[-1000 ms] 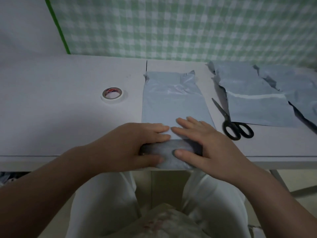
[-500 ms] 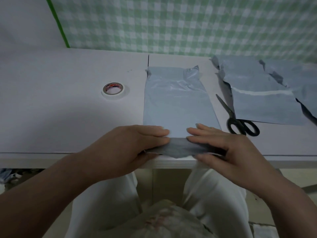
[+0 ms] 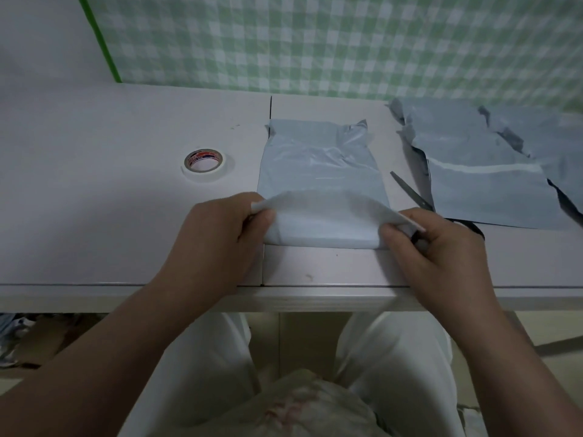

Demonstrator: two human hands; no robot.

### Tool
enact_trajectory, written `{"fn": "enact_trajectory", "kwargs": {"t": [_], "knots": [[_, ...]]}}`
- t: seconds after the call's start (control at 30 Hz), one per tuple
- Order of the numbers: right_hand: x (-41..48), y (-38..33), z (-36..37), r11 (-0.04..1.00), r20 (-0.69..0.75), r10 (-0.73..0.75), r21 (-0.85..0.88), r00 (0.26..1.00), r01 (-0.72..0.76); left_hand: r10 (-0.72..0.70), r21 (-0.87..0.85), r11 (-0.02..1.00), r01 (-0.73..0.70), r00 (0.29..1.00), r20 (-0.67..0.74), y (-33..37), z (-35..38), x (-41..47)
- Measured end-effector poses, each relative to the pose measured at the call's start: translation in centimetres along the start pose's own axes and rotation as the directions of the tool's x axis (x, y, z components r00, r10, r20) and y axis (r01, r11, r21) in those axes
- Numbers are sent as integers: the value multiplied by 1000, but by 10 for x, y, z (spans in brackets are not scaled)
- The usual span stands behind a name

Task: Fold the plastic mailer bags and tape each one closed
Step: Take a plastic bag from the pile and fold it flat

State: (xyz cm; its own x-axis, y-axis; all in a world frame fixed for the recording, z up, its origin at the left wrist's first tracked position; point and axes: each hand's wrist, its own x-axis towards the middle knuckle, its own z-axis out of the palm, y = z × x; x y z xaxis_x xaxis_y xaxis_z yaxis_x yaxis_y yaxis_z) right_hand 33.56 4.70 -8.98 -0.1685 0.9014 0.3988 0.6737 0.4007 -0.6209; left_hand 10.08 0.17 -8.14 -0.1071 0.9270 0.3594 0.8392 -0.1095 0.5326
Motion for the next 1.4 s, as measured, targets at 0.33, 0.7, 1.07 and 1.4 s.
{"fn": "enact_trajectory", "kwargs": {"t": [0.33, 0.7, 1.07, 1.4], "knots": [[5, -5, 13, 947, -104, 62, -309, 993, -91, -105, 230, 968, 104, 994, -6, 5, 9, 8], [8, -2, 16, 935, -87, 72, -342, 994, -97, -122, 159, 978, 135, 988, -90, 5, 9, 6], [8, -5, 15, 936, -78, 81, -337, 994, -102, 167, 180, 967, -181, 982, 87, -12, 3, -3], [7, -15, 13, 939, -81, 119, -316, 990, -139, 170, 223, 957, -185, 982, 86, -13, 2, -3]]}}
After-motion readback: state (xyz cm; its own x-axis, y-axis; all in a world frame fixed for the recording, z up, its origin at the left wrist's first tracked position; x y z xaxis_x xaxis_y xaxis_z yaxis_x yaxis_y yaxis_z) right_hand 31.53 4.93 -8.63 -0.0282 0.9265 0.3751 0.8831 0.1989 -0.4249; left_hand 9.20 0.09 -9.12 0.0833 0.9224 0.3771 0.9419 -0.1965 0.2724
